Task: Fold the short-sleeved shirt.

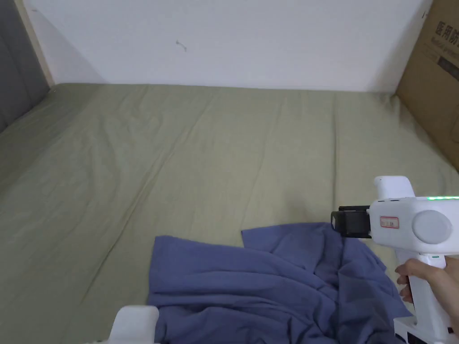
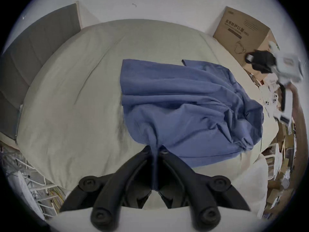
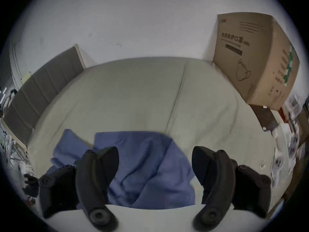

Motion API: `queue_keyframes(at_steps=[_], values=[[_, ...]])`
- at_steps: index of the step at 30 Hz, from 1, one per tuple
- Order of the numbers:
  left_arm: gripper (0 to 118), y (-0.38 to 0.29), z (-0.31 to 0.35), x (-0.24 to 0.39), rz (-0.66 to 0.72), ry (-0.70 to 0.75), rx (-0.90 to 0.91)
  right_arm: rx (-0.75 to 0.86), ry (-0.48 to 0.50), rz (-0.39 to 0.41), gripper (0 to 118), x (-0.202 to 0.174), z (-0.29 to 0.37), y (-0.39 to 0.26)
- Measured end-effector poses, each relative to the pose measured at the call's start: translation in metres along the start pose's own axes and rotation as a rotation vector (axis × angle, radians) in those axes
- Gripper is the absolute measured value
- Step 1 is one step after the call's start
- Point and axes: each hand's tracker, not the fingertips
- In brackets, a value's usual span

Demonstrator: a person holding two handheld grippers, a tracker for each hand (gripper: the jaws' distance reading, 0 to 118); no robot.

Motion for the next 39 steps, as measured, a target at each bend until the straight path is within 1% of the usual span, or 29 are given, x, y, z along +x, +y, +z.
queue_keyframes(at_steps=[3, 5, 6, 7, 8, 10, 11, 12, 13, 14, 15, 16, 17, 18, 20, 24, 28, 30, 33, 34, 35, 39], values=[[4, -0.003, -0.006, -0.003, 0.019, 0.001, -0.026, -0.091, -0.004, 0.038, 93, 0.005, -0.053, 0.014], [4, -0.004, -0.011, -0.006, 0.031, 0.0, -0.049, -0.152, -0.043, 0.072, 93, 0.005, -0.085, 0.013], [4, -0.005, -0.013, -0.007, 0.034, 0.001, -0.054, -0.176, -0.036, 0.096, 92, 0.005, -0.099, 0.01], [4, -0.005, -0.015, -0.007, 0.044, 0.002, -0.068, -0.211, -0.029, 0.097, 91, 0.005, -0.112, 0.008], [4, -0.005, -0.016, -0.008, 0.051, -0.001, -0.075, -0.24, -0.012, 0.099, 88, 0.005, -0.122, 0.005], [4, -0.005, -0.017, -0.011, 0.092, -0.018, -0.089, -0.305, -0.003, 0.13, 77, 0.001, -0.14, -0.006], [4, -0.005, -0.017, -0.012, 0.097, -0.021, -0.086, -0.259, -0.012, 0.113, 77, 0.002, -0.138, -0.006], [4, -0.005, -0.017, -0.011, 0.095, -0.022, -0.08, -0.256, -0.009, 0.083, 76, 0.003, -0.135, -0.002], [4, -0.004, -0.017, -0.011, 0.098, -0.018, -0.082, -0.248, -0.01, 0.082, 69, 0.0, -0.125, -0.003], [4, -0.003, -0.017, -0.011, 0.098, -0.018, -0.084, -0.233, -0.007, 0.103, 60, -0.001, -0.121, -0.004], [4, -0.002, -0.018, -0.011, 0.095, -0.018, -0.084, -0.232, -0.013, 0.127, 43, -0.003, -0.118, -0.004], [4, -0.001, -0.017, -0.01, 0.089, -0.014, -0.082, -0.225, -0.053, 0.162, 14, -0.008, -0.113, -0.004], [4, 0.0, -0.016, -0.009, 0.079, -0.01, -0.078, -0.221, -0.069, 0.192, 7, -0.01, -0.11, -0.004], [4, 0.002, -0.015, -0.009, 0.071, -0.008, -0.074, -0.229, -0.077, 0.202, 7, -0.014, -0.106, -0.005], [4, 0.005, -0.011, -0.007, 0.069, -0.01, -0.067, -0.235, -0.058, 0.184, 7, -0.015, -0.1, -0.005], [4, 0.018, 0.009, -0.008, 0.05, -0.032, 0.006, -0.203, -0.064, 0.057, 7, 0.001, -0.068, 0.005], [4, 0.049, 0.037, -0.015, 0.046, 0.01, 0.122, -0.102, -0.098, 0.0, 7, 0.03, -0.013, 0.027], [4, 0.067, 0.056, -0.023, 0.054, 0.027, 0.203, -0.057, -0.13, -0.028, 7, 0.048, 0.021, 0.04], [4, 0.099, 0.085, -0.041, 0.086, 0.026, 0.301, 0.021, -0.17, -0.096, 7, 0.081, 0.075, 0.057], [4, 0.111, 0.096, -0.045, 0.11, 0.07, 0.339, 0.049, -0.177, -0.12, 7, 0.092, 0.094, 0.061], [4, 0.121, 0.107, -0.046, 0.105, 0.092, 0.368, 0.068, -0.186, -0.138, 7, 0.101, 0.109, 0.064], [4, 0.16, 0.153, -0.061, 0.134, 0.057, 0.489, 0.145, -0.238, -0.169, 7, 0.13, 0.174, 0.073]])
